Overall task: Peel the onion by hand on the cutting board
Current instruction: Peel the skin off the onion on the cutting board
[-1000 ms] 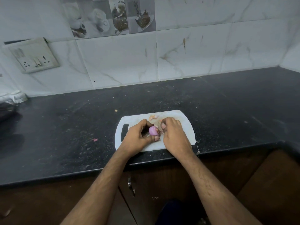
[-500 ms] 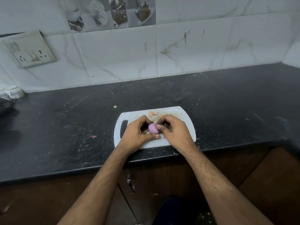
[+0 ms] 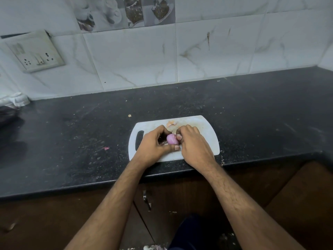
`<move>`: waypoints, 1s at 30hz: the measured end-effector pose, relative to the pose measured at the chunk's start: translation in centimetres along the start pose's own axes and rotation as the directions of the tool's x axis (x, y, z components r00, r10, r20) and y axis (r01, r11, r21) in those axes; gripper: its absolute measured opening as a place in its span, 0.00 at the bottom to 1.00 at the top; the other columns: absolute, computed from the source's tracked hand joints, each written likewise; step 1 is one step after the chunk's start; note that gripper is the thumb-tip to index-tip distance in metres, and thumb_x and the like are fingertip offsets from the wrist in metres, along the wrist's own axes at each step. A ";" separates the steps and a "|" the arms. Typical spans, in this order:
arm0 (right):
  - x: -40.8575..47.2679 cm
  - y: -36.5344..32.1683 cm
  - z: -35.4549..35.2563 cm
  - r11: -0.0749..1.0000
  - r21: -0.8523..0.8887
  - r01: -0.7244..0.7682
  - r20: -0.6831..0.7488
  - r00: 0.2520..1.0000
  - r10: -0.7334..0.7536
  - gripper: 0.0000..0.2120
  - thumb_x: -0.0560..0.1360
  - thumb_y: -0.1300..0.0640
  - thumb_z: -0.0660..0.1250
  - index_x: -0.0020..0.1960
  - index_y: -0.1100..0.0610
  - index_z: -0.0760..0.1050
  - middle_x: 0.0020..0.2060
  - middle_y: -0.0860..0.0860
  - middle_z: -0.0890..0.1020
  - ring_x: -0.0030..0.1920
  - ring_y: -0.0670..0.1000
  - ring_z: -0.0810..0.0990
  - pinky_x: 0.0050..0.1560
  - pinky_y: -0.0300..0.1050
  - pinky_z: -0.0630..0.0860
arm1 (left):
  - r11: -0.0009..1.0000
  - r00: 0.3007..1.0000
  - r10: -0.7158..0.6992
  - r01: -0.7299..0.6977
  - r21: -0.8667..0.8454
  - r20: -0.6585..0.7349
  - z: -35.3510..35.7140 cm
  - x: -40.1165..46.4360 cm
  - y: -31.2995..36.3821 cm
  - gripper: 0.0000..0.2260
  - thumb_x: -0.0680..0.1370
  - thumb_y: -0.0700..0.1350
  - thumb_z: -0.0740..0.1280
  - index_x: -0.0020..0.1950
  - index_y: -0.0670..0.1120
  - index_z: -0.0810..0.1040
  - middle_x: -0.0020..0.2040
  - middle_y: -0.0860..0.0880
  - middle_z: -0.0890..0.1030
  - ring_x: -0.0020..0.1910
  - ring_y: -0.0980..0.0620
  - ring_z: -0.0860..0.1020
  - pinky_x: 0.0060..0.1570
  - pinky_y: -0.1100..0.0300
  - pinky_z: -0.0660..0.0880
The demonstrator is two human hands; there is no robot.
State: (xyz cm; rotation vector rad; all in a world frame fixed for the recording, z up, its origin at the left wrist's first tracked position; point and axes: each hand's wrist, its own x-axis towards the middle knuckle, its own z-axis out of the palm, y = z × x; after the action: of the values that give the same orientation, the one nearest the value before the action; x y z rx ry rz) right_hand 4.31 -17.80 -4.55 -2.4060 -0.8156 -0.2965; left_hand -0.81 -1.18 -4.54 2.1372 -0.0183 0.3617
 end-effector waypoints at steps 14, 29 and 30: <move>0.2 0.9 0.1 0.886 0.425 -0.186 -0.008 0.978 0.210 0.02 0.76 0.49 0.73 0.46 0.46 0.80 0.40 0.40 0.84 0.43 0.43 0.82 0.47 0.48 0.81 | 0.999 0.999 -0.008 0.009 0.041 -0.034 0.3 -0.4 0.6 0.20 0.68 0.52 0.83 0.48 0.50 0.75 0.46 0.54 0.85 0.46 0.57 0.83 0.45 0.65 0.78; 0.0 1.0 0.0 0.891 0.432 -0.138 -0.015 0.987 0.161 0.05 0.78 0.54 0.72 0.52 0.45 0.81 0.43 0.39 0.84 0.46 0.38 0.81 0.48 0.39 0.80 | 0.990 0.996 -0.006 0.019 -0.139 0.090 -0.5 0.1 -0.8 0.14 0.83 0.39 0.67 0.68 0.48 0.78 0.60 0.54 0.85 0.59 0.57 0.83 0.57 0.57 0.79; -0.1 0.8 -0.1 0.903 0.415 -0.114 -0.038 0.989 0.142 0.05 0.78 0.54 0.72 0.53 0.46 0.82 0.44 0.40 0.85 0.46 0.38 0.81 0.48 0.35 0.78 | 0.992 0.995 -0.006 0.018 -0.123 0.097 -0.5 0.2 -0.8 0.14 0.84 0.40 0.65 0.70 0.48 0.77 0.61 0.54 0.84 0.56 0.59 0.83 0.54 0.60 0.79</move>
State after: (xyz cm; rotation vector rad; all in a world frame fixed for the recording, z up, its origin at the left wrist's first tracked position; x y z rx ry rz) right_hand 4.74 -18.46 -4.90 -2.0277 -0.6132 -0.1346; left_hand -0.65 -0.32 -4.88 2.0292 -0.0818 0.2435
